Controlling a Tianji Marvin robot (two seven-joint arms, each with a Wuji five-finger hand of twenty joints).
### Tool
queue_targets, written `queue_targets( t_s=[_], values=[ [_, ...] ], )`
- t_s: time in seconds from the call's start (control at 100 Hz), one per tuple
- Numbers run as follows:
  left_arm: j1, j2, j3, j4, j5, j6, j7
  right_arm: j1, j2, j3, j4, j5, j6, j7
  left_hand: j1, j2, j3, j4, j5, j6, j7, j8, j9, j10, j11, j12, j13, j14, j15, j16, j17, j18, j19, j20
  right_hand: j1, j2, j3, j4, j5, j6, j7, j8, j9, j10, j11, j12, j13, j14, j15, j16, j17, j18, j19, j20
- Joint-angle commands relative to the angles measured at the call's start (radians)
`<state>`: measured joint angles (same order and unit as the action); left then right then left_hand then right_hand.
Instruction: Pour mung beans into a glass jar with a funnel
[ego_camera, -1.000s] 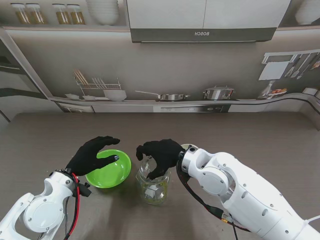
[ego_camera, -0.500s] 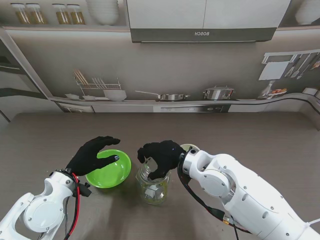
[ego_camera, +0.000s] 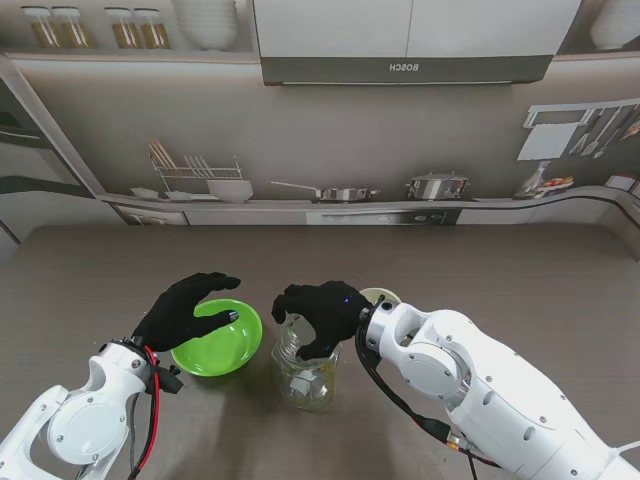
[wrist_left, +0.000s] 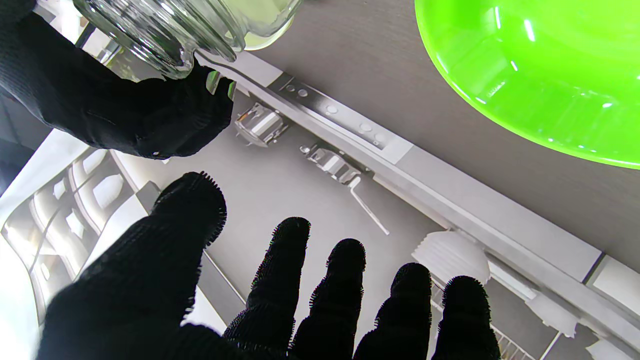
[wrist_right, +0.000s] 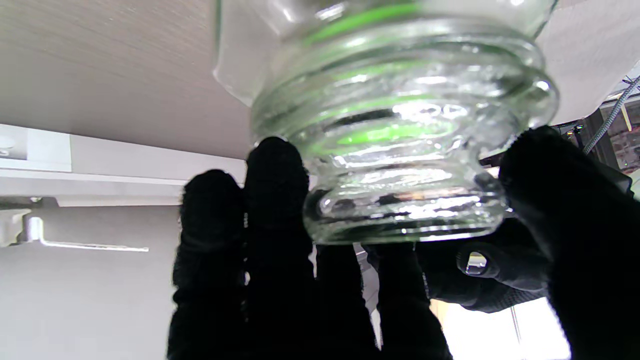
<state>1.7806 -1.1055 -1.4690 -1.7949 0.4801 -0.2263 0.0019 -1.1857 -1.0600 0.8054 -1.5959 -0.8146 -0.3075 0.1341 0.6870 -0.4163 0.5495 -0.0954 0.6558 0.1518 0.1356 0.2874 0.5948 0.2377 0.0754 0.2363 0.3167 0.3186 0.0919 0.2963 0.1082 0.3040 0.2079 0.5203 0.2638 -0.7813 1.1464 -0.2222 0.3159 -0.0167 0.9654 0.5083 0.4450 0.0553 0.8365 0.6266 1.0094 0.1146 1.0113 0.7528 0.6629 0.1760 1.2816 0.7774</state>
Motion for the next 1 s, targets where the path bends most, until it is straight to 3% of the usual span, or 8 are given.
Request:
queue_targets(
  t_s=[0.0, 0.28, 0.5, 0.65, 0.75, 0.88, 0.99],
  values=[
    [0.002, -0.002, 0.0, -0.004, -0.002, 0.001, -0.019, -0.015, 0.002, -0.006, 0.01, -0.008, -0.006, 0.021, 0.02, 0.034, -0.016, 0.033, 0.013, 0.001, 0.0, 0.005, -0.004, -0.001, -0.009, -0.002, 0.003, -0.015, -0.008, -0.003, -0.018, -0.038, -0.038, -0.003, -0.003, -0.015, 0.098, 0.074, -0.029, -0.001, -0.012, 0.004, -0.046, 0.004, -0.004, -0.008, -0.075, -0.088, -0.19, -0.097, -0.007, -0.018, -0.004, 0.001],
    [0.002, -0.002, 0.0, -0.005, -0.003, 0.002, -0.02, -0.015, 0.007, -0.004, 0.012, -0.007, -0.029, 0.039, 0.021, 0.034, -0.016, 0.033, 0.016, 0.001, 0.001, 0.006, -0.006, -0.001, -0.009, -0.002, 0.003, -0.018, -0.007, -0.003, -0.018, -0.037, -0.038, -0.003, -0.047, -0.018, 0.057, 0.067, -0.086, -0.026, -0.074, -0.011, -0.124, 0.008, -0.028, -0.033, -0.146, -0.06, -0.238, -0.123, -0.043, -0.015, -0.023, 0.001],
    [0.002, -0.002, 0.001, -0.005, -0.004, 0.003, -0.021, -0.019, 0.008, 0.007, 0.006, -0.009, -0.031, 0.041, 0.019, 0.034, -0.016, 0.032, 0.012, 0.001, 0.0, 0.006, -0.006, 0.0, -0.009, -0.002, 0.003, -0.017, -0.007, -0.003, -0.018, -0.039, -0.038, -0.003, -0.11, -0.001, 0.005, 0.062, -0.137, -0.048, -0.132, -0.019, -0.166, -0.006, -0.074, -0.081, -0.207, -0.002, -0.35, -0.185, -0.077, 0.006, -0.047, 0.01],
    [0.001, -0.002, 0.002, -0.005, -0.003, 0.002, -0.021, -0.027, 0.008, 0.03, -0.006, 0.027, -0.02, 0.062, 0.02, 0.035, -0.017, 0.032, 0.013, 0.001, 0.0, 0.006, -0.006, 0.0, -0.01, -0.002, 0.002, -0.017, -0.008, -0.003, -0.018, -0.038, -0.038, -0.003, -0.173, 0.138, -0.132, 0.075, -0.163, -0.067, -0.174, -0.013, -0.183, -0.015, -0.125, -0.119, -0.247, 0.028, -0.447, -0.233, -0.117, 0.031, -0.082, 0.025],
    [0.001, -0.002, 0.002, -0.004, -0.002, 0.003, -0.022, -0.035, 0.006, 0.049, -0.015, 0.059, -0.001, 0.073, 0.02, 0.034, -0.017, 0.032, 0.014, -0.003, 0.0, 0.006, -0.007, 0.0, -0.01, -0.002, 0.003, -0.016, -0.007, -0.003, -0.018, -0.036, -0.038, -0.003, -0.165, 0.211, -0.226, 0.089, -0.181, -0.073, -0.202, -0.012, -0.183, -0.029, -0.146, -0.134, -0.263, 0.053, -0.505, -0.263, -0.14, 0.052, -0.107, 0.034],
    [-0.001, -0.001, 0.004, -0.003, -0.003, 0.004, -0.024, -0.05, 0.003, 0.081, -0.032, 0.083, 0.031, 0.077, 0.02, 0.035, -0.018, 0.032, 0.007, -0.002, -0.002, 0.005, -0.007, -0.002, -0.01, -0.002, 0.002, -0.017, -0.008, -0.003, -0.019, -0.036, -0.038, -0.003, -0.13, 0.344, -0.448, 0.138, -0.176, -0.08, -0.218, -0.002, -0.172, -0.04, -0.163, -0.143, -0.274, 0.069, -0.582, -0.306, -0.163, 0.088, -0.175, 0.017],
    [-0.003, -0.001, 0.007, -0.002, -0.004, 0.003, -0.025, -0.067, -0.005, 0.109, -0.044, 0.107, 0.07, 0.062, 0.021, 0.034, -0.019, 0.033, 0.004, -0.002, -0.004, 0.004, -0.008, 0.0, -0.01, -0.003, 0.001, -0.016, -0.008, -0.003, -0.02, -0.034, -0.038, -0.003, -0.159, 0.321, -0.46, 0.169, -0.151, -0.085, -0.215, 0.006, -0.141, -0.043, -0.178, -0.152, -0.276, 0.08, -0.622, -0.329, -0.19, 0.125, -0.248, -0.017]
  ],
)
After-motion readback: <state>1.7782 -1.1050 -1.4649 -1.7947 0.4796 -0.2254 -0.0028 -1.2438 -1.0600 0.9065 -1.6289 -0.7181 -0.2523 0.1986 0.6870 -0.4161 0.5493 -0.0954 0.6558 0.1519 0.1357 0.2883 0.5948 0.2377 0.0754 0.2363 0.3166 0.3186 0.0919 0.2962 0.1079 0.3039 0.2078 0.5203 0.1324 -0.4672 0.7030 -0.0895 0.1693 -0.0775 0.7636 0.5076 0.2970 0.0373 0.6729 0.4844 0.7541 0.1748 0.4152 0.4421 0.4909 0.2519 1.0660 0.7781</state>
